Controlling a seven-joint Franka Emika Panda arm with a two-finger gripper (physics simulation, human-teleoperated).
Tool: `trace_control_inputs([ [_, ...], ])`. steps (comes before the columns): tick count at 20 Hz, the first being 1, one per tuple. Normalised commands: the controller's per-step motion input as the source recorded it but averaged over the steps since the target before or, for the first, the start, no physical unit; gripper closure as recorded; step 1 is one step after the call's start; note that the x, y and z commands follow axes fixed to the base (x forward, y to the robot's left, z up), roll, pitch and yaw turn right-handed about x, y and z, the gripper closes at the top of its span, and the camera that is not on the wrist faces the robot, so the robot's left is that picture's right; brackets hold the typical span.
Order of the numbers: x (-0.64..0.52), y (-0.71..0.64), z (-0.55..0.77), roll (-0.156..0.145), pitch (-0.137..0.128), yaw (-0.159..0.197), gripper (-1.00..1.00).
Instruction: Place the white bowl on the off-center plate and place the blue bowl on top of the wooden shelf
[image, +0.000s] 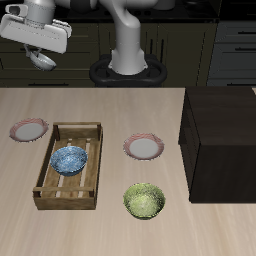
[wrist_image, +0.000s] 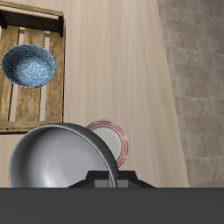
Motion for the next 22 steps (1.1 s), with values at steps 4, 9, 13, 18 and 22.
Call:
trace_control_inputs([
  [4,-0.09,-0.21,-0.05,0.04,0.003,-0.031,1.0],
  [9,-0.13,-0.24,-0.03,0.022,-0.013,0.007,1.0],
  [13,-0.08,-0.2,-0.08,0.007,0.009,0.046,1.0],
  [18,-0.02,-0.15,-0.2,0.002,0.028,0.005,1.0],
  [22,0.04,-0.08,-0.1,-0.012,-0.001,0.008,1.0],
])
